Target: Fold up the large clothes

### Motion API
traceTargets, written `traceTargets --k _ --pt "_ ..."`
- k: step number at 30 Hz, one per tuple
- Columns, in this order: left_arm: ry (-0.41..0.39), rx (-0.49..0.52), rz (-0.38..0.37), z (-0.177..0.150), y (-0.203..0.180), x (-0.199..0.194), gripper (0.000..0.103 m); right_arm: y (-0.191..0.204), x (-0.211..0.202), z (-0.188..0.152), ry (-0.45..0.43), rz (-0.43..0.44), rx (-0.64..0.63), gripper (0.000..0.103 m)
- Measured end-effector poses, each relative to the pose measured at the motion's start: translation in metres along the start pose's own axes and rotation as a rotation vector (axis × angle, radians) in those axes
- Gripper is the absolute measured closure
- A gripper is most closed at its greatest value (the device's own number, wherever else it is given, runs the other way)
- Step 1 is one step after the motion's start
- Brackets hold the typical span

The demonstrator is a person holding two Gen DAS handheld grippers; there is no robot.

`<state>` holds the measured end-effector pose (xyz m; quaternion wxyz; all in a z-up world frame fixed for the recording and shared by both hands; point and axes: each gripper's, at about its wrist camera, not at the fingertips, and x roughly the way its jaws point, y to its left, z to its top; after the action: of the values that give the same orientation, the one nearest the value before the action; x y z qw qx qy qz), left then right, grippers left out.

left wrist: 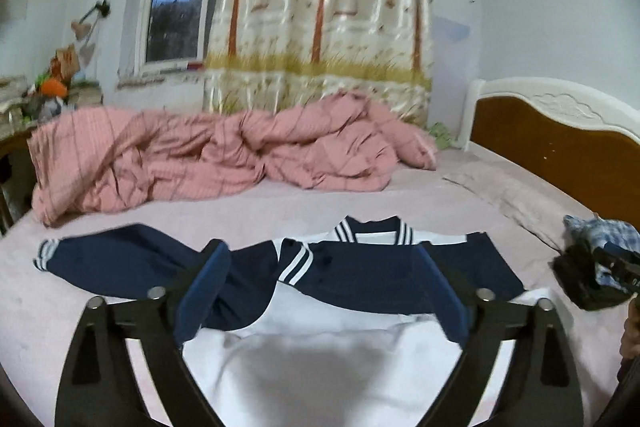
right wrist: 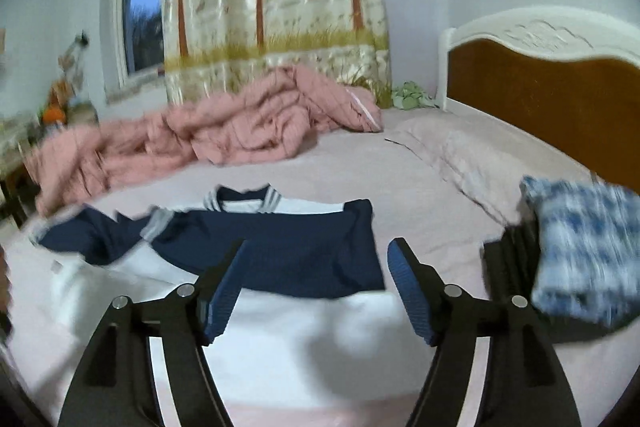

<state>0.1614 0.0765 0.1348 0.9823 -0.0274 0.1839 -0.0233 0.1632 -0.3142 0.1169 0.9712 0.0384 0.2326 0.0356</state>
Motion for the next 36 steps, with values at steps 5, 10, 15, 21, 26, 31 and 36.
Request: traceTargets --k 5,10,15,21,26,31,36 --pt "-0.091 0.126 0.030 -0.006 -0.025 -0.058 0.007 0.002 -0.057 -0.017 -0.087 0.012 0.042 0.019" --pt "-0.125 0.035 -0.013 -0.015 -0.025 -0.098 0.000 0.006 -0.082 -0.033 -0.154 -0.016 0.025 0.012" --pt "-0.141 0.049 0.023 -0.027 -0.032 -0.109 0.000 0.011 -0.082 -0.046 -0.121 0.009 -0.004 0.011" --pt "-0.104 -0.002 0.002 -0.042 -0.029 -0.101 0.000 0.007 -0.071 -0.056 -0.103 0.039 0.009 0.011" --pt "0.011 -0.179 -0.043 -0.064 -0.002 -0.075 0.000 0.001 -0.044 -0.072 -0.024 0.019 0.011 0.011" --pt "0.044 -0.176 0.033 -0.081 0.018 -0.058 0.000 -0.001 -0.021 -0.081 0.034 -0.020 0.013 0.011" --pt "0.033 -0.143 0.071 -0.077 0.040 -0.048 0.000 -0.001 -0.001 -0.084 0.076 -0.037 0.026 0.011"
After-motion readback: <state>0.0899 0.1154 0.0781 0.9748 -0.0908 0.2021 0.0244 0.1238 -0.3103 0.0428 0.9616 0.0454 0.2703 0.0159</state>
